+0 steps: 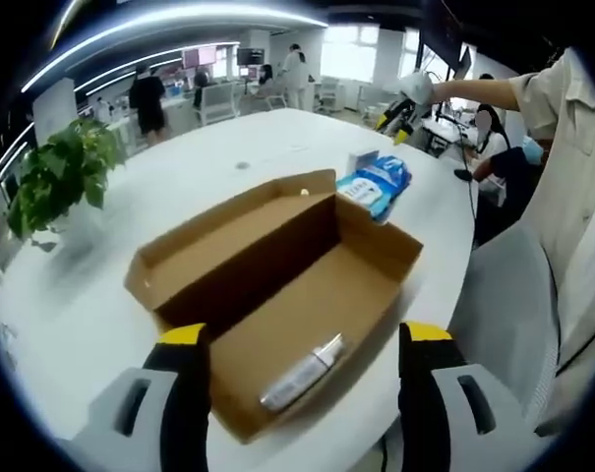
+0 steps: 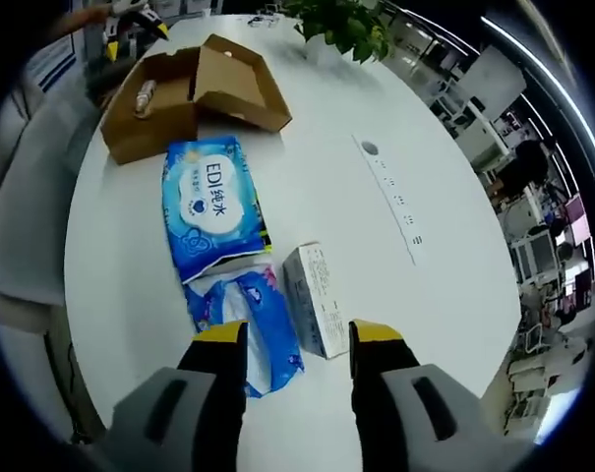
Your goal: Operate the shoe box by opening the lid, removing the specified soft item, and placing it in the target area until the item is outside and the box remains undamaged.
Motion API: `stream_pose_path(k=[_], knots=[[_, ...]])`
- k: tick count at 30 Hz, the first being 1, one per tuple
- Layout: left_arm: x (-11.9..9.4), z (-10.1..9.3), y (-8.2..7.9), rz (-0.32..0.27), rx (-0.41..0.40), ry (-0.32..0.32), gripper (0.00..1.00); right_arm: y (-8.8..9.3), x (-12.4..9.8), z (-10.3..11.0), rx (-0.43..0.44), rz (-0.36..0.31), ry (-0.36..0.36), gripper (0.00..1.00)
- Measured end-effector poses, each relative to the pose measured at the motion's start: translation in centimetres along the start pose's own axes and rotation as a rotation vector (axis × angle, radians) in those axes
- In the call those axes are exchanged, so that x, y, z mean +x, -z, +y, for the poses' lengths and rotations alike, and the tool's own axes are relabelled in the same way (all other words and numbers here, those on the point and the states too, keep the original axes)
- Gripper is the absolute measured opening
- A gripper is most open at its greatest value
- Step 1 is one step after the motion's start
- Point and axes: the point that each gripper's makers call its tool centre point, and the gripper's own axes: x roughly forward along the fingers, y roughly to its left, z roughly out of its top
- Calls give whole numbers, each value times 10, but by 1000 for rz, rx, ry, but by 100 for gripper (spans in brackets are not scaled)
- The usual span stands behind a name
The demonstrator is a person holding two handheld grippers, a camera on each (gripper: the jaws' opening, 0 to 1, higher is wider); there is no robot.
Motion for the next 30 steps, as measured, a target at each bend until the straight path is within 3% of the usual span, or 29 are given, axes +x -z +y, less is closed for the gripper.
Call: stream_pose_path(k=[18, 30], knots=[[15, 8, 2, 103, 109, 83, 65, -30, -35, 39, 197, -157, 96, 61], [24, 13, 7, 197, 215, 144, 56, -43, -49, 86, 316, -221, 117, 73]])
